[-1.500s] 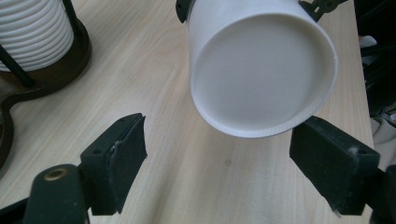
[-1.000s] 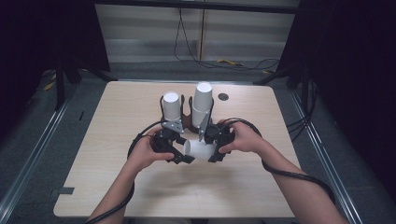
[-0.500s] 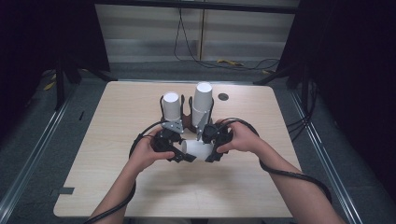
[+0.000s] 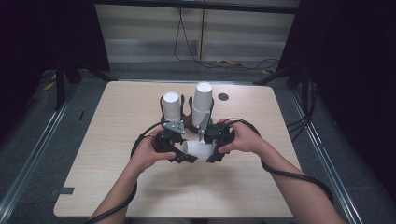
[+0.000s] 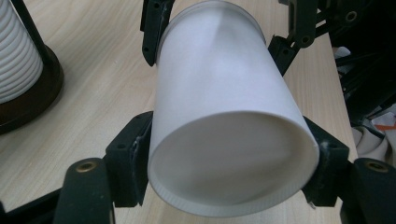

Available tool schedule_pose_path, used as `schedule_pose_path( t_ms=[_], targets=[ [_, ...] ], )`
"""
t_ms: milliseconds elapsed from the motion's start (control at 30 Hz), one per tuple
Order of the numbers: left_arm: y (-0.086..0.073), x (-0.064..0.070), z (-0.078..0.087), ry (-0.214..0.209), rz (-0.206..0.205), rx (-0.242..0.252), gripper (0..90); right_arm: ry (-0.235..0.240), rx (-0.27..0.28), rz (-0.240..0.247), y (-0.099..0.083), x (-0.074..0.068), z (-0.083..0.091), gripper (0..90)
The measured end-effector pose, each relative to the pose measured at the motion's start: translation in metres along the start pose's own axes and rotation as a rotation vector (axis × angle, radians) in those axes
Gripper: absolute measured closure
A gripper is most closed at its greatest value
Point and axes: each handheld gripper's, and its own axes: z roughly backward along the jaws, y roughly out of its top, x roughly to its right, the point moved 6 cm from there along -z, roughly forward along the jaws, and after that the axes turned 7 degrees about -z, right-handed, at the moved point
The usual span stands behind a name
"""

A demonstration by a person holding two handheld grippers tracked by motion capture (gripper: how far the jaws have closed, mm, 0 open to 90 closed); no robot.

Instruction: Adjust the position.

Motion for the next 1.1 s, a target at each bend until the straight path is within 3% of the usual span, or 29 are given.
schedule_pose_path(
  t_ms=[233, 367, 533, 733, 933, 1100],
  targets=[
    [0.001, 0.0, -0.001, 0.001, -0.024, -0.011, 28.5, 0.008, -0.005, 0.026, 0.005, -0.002, -0.003, 21.0],
    [-0.001, 0.0, -0.001, 0.005, -0.015, -0.015, 30.8, 0.011, -0.011, 0.018, 0.004, -0.004, -0.004, 21.1],
    [0.001, 0.001, 0.002, 0.015, -0.029, -0.019, 31.4, 0.014, 0.024, 0.016, 0.004, -0.002, -0.003, 20.3],
    [0.0, 0.0, 0.007, 0.018, -0.019, 0.001, 31.5, 0.016, 0.065, -0.031, 0.0, 0.001, 0.001, 16.5],
    [0.001, -0.002, 0.009, 0.022, -0.007, 0.022, 31.5, 0.017, 0.14, -0.08, -0.007, 0.006, 0.007, 14.0],
    [0.001, -0.003, 0.011, 0.024, -0.007, 0.03, 31.6, 0.021, 0.155, -0.094, -0.012, 0.007, 0.007, 13.9]
  ],
)
